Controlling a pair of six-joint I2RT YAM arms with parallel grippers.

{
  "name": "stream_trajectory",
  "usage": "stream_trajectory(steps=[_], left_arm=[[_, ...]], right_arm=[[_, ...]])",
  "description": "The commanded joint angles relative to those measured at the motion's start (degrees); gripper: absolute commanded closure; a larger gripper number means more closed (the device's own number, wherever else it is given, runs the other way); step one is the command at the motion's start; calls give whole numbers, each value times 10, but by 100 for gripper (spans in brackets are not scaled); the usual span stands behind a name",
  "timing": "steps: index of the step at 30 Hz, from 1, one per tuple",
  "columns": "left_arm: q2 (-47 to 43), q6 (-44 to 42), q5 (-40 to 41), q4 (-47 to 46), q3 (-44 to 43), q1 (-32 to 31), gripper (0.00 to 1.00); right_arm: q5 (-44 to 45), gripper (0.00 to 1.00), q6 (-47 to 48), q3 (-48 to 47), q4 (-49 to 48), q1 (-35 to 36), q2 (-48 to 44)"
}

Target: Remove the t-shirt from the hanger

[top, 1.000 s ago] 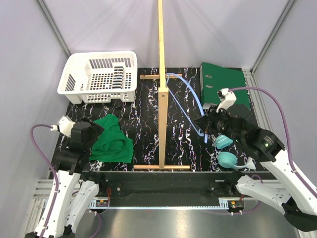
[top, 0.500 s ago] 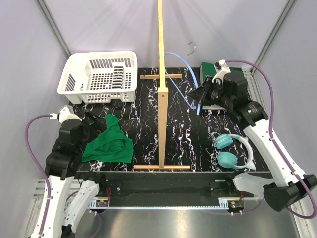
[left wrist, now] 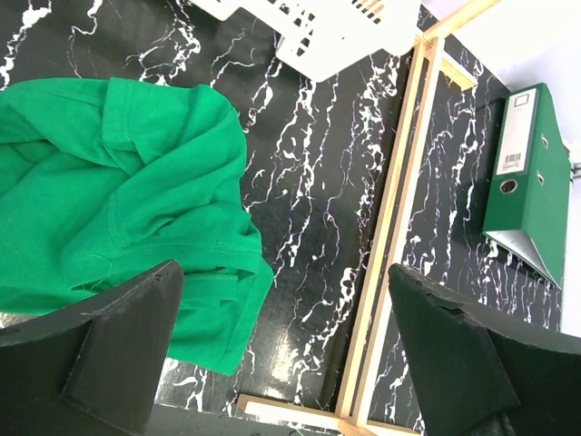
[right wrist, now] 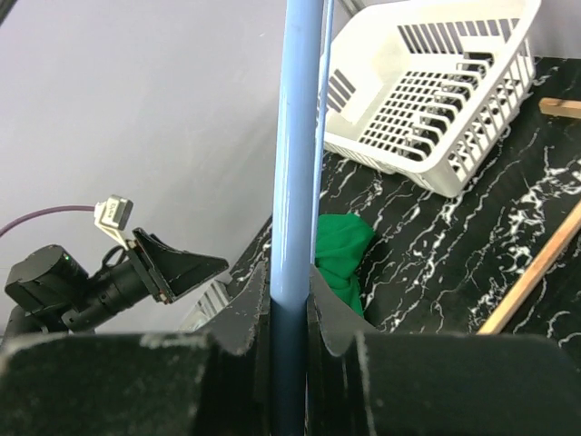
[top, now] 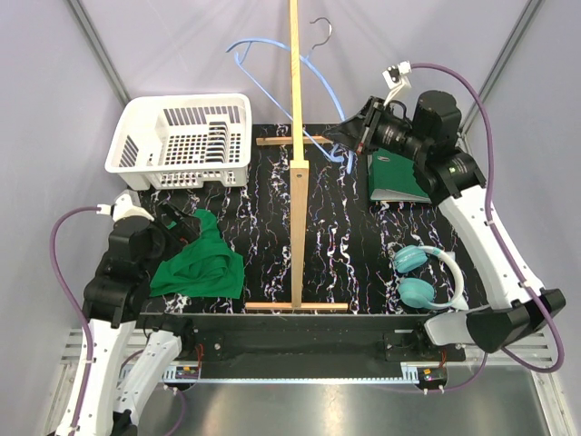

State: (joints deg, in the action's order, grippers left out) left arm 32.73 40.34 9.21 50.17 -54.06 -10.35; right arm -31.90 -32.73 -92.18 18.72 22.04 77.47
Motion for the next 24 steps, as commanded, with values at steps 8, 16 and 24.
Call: stream_trajectory(steps=[8,16,24], left_arm=[[-2,-2,-21,-10,-32,2,1],[1,-7,-19,-10,-31,2,1],[2,-9,-13,-10,-24,2,1]], right_arm=[[-91,100,-32,-88,-83,-12,63],[-103,100,-41,-106,-96,-12,89],[-121,100,-51,-122,-100,-14,124]])
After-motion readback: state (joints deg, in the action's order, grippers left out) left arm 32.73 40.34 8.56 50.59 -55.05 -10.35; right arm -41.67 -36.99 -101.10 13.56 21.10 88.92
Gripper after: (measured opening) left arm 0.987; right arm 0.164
